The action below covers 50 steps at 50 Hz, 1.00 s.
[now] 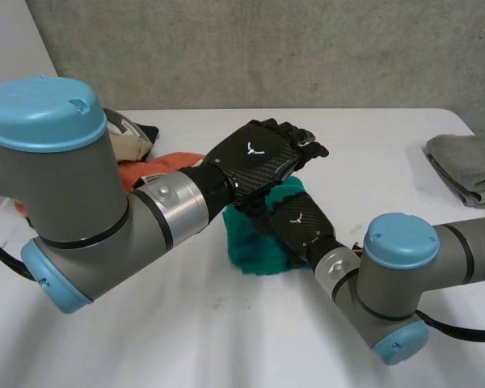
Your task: Fold the laundry.
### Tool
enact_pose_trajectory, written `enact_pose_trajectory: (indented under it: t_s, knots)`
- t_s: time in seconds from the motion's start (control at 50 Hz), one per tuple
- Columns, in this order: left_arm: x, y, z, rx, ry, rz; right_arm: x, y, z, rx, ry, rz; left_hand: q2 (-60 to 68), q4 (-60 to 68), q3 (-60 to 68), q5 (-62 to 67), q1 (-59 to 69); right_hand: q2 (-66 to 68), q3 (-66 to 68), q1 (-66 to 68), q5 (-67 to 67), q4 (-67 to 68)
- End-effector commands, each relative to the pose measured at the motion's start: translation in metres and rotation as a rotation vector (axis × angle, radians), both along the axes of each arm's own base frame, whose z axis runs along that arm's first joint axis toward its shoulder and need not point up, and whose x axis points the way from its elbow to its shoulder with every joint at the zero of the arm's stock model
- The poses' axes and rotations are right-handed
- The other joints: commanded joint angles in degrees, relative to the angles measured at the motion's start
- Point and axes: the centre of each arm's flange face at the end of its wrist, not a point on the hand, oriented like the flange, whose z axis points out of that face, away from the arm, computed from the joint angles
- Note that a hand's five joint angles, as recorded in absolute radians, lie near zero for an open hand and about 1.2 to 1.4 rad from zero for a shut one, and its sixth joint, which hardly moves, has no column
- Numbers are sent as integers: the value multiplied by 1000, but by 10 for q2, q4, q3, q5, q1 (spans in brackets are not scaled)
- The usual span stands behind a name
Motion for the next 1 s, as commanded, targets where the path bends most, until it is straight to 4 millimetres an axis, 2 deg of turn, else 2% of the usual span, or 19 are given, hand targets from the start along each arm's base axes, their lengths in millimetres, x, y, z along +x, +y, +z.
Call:
enact_pose_trajectory:
  t_s: [0.02, 0.08, 0.18, 0.22, 0.44, 0.54, 0.6, 0.66, 0.74, 0.78, 0.84, 0.86, 0.9, 0.92, 0.98, 1.0]
  knots:
    - [0, 0, 0, 0, 2, 1, 3, -6, -2, -1, -5, -3, 1, 1, -2, -10, 7, 258, 259, 316, 291, 259]
    - [0, 0, 1, -2, 3, 1, 3, -10, 5, -13, -24, -12, 1, 1, -2, -10, 7, 439, 439, 497, 472, 440]
    - [1, -4, 2, -5, 7, 10, -2, -25, 20, -37, -62, -48, 3, 2, -1, -8, 9, 439, 440, 498, 473, 441]
    - [4, -8, 2, -3, 7, 22, -15, -43, 28, -47, -78, -96, 3, 2, -1, -8, 9, 439, 440, 498, 473, 441]
    - [11, -18, 2, 0, 4, 64, -63, -101, 39, -28, -59, -186, 3, 2, -1, -8, 9, 439, 440, 498, 473, 441]
    - [11, -18, 1, 1, 3, 64, -97, -142, 49, -95, -54, -219, 3, 2, -1, -8, 9, 439, 440, 498, 473, 441]
    - [11, -18, 2, 1, 5, 64, -113, -163, 53, -135, -55, -217, 3, 2, -1, -8, 9, 439, 440, 498, 473, 441]
    - [10, -17, 1, 3, 4, 60, -120, -176, 59, -173, -67, -201, 3, 2, -1, -8, 9, 439, 440, 498, 473, 441]
    - [8, -16, 0, 4, 5, 54, -132, -201, 81, -272, -102, -180, 3, 2, -1, -8, 9, 439, 440, 498, 473, 441]
    - [8, -16, 1, 4, 7, 52, -140, -217, 102, -358, -143, -199, 3, 2, -1, -8, 9, 439, 440, 498, 473, 441]
    - [6, -15, 2, -5, 15, 48, -163, -238, 130, -454, -242, -245, -1, -1, -4, -11, 6, 439, 440, 498, 473, 441]
    - [5, -13, 3, -12, 20, 42, -180, -249, 142, -496, -303, -278, -1, -1, -4, -11, 6, 439, 440, 498, 473, 441]
    - [3, -10, 4, -19, 26, 34, -196, -257, 152, -528, -354, -300, -1, -1, -4, -11, 6, 439, 440, 498, 473, 441]
    - [2, -9, 4, -21, 28, 28, -211, -264, 159, -556, -390, -317, -1, -1, -4, -11, 6, 439, 440, 498, 473, 441]
    - [0, -6, 4, -28, 33, 17, -230, -273, 156, -572, -415, -339, -1, -1, -4, -11, 6, 439, 440, 498, 473, 441]
    - [-1, -6, 4, -30, 34, 15, -246, -280, 151, -575, -409, -365, -1, -1, -4, -11, 6, 439, 440, 498, 473, 441]
